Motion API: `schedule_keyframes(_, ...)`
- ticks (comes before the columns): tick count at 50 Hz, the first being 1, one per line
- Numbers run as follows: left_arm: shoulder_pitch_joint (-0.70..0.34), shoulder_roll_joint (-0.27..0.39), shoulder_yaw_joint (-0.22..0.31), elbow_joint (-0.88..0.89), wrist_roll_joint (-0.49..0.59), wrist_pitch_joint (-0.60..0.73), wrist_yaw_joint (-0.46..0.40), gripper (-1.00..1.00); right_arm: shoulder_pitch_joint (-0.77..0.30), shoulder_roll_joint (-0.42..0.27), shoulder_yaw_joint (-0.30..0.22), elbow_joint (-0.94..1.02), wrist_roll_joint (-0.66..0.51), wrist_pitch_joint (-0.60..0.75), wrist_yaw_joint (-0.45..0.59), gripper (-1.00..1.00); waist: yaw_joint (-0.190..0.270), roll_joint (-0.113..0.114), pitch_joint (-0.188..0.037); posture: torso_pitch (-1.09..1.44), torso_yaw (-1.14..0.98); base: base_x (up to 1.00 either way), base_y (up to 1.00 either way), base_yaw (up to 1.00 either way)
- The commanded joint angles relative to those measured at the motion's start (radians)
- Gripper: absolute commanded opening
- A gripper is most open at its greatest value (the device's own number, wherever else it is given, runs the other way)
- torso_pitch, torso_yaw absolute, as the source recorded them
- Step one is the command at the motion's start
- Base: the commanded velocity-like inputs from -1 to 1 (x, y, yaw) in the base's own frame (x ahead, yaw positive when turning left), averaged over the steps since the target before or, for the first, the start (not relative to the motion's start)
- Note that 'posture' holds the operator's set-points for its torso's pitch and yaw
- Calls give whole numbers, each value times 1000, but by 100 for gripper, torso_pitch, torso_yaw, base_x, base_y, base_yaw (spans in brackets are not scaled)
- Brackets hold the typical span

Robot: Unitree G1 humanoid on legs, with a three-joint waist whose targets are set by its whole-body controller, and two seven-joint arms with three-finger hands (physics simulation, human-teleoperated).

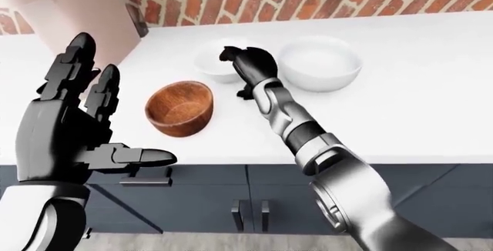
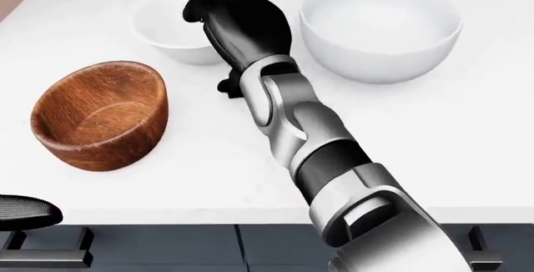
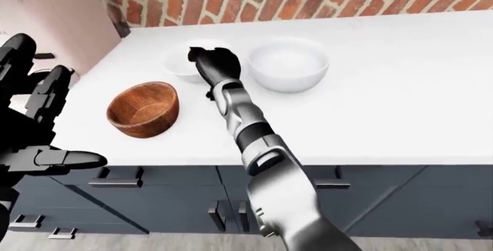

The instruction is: Stack the bowls from largest to smallest.

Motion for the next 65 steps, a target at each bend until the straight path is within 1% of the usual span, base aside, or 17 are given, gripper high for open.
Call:
schedule_keyframes(1,-15,12,10,-17,4,-32,1,100,-40,-5,-4,-37,-6,0,-24,5,0,6,-24,0,0,0,0,0)
schedule_keyframes(5,-11,11,12,-18,3,-35,-1,100,-42,-5,-3,-37,-15,5,-37,-2,0,6,-24,0,0,0,0,0)
schedule_keyframes(9,-6,10,20,-18,-5,-37,-3,100,-39,-3,4,-27,-36,7,-62,-15,0,6,-24,0,0,0,0,0)
schedule_keyframes(18,4,11,28,-19,-11,-43,-8,100,-39,2,2,-24,-47,2,-79,-29,2,6,-27,0,0,0,0,0)
schedule_keyframes(30,3,10,20,-27,-14,-38,2,100,-62,0,-3,-52,-53,4,-72,-51,3,5,-28,0,0,0,0,0)
schedule_keyframes(31,2,10,20,-26,-13,-38,1,100,-69,-3,-2,-59,-54,5,-68,-56,3,5,-27,0,0,0,0,0)
schedule_keyframes(32,2,10,19,-25,-13,-38,1,100,-76,-6,-6,-65,-51,4,-66,-66,3,5,-27,0,0,0,0,0)
schedule_keyframes(33,2,10,19,-25,-12,-38,1,100,-78,-7,-6,-68,-50,5,-64,-69,3,4,-27,0,0,0,0,0)
schedule_keyframes(34,2,10,20,-25,-13,-38,1,100,-83,-8,-12,-74,-42,4,-60,-89,3,4,-27,0,0,0,0,0)
schedule_keyframes(36,0,10,22,-27,-15,-35,1,100,-88,-9,-10,-92,-41,7,-56,-100,3,4,-25,0,0,0,0,0)
schedule_keyframes(43,-6,14,23,-26,-20,-31,5,100,-101,-10,-8,-134,-39,12,-28,-100,2,3,-23,0,0,0,0,0)
schedule_keyframes(47,-9,18,28,-24,-28,-29,9,100,-107,-14,-14,-209,-29,25,32,-100,1,2,-22,0,0,0,0,0)
schedule_keyframes(52,-15,26,34,-27,-43,-23,19,100,-99,-28,-22,-354,-20,56,147,-100,1,0,-17,0,0,0,0,0)
schedule_keyframes(55,-17,30,38,-29,-52,-21,25,100,-89,-43,-46,-496,16,105,288,-100,1,-2,-13,0,0,0,0,0)
schedule_keyframes(59,-22,38,49,-36,-73,-10,38,100,-78,-73,-55,-696,40,184,478,-100,1,-7,-9,0,0,0,0,0)
schedule_keyframes(64,-19,48,54,-34,-88,-14,47,100,-65,-130,-74,-834,51,236,641,-100,-1,-9,-4,0,0,0,0,0)
schedule_keyframes(65,-19,49,55,-33,-91,-15,49,100,-62,-137,-76,-847,53,242,658,-100,-1,-10,-3,0,0,0,0,0)
